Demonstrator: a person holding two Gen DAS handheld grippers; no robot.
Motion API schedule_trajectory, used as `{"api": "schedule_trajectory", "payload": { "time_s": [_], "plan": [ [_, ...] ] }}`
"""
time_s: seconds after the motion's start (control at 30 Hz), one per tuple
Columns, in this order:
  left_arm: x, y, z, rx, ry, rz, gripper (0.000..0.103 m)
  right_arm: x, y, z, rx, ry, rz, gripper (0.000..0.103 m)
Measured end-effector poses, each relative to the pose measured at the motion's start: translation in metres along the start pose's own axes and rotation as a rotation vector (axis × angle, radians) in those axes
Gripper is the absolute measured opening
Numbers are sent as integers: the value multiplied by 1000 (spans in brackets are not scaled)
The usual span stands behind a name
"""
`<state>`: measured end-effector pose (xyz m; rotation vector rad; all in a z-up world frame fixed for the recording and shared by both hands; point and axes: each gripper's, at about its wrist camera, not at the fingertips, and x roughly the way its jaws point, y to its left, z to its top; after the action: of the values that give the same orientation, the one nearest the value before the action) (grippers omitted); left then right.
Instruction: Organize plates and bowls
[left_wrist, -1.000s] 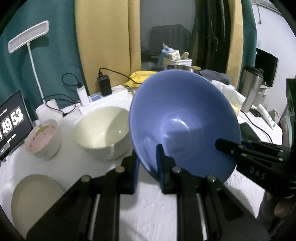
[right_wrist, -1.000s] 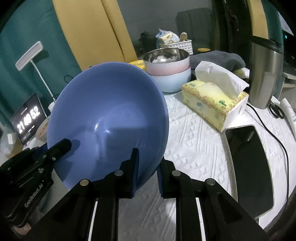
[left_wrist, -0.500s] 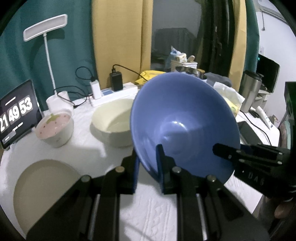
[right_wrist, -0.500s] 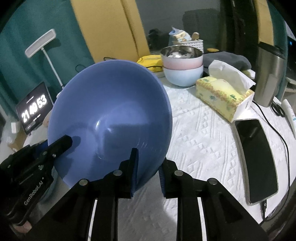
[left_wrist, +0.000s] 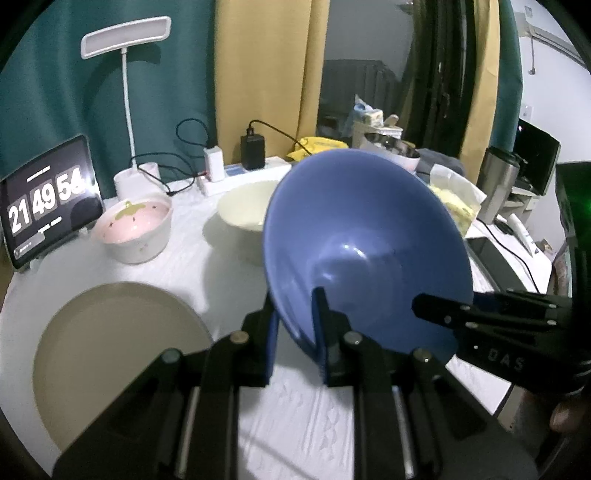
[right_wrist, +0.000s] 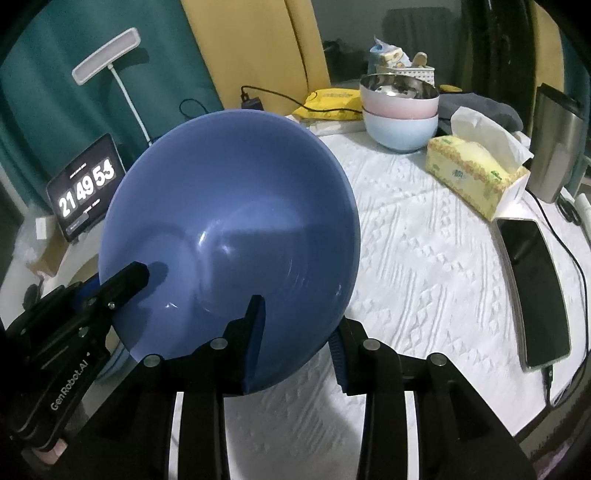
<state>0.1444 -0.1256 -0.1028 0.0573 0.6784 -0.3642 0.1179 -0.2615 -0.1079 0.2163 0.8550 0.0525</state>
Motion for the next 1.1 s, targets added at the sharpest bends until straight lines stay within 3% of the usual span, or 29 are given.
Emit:
{"api": "schedule_trajectory", "payload": {
  "time_s": [0.53, 0.73, 0.83, 1.1],
  "plan": [
    [-14, 12, -23, -19, 33, -23, 19, -5, 15, -15, -15, 57, -9, 38],
    [-17, 13, -22, -16, 35, -28, 19, -10, 9, -11, -8, 52, -26, 40],
    [-17, 12, -21, -12, 34, -30, 18, -13, 3, -8, 6, 44, -34, 48],
    [-16, 16, -14, -27, 48, -30, 20, -21, -2, 3, 13, 14, -42, 48]
  ]
}}
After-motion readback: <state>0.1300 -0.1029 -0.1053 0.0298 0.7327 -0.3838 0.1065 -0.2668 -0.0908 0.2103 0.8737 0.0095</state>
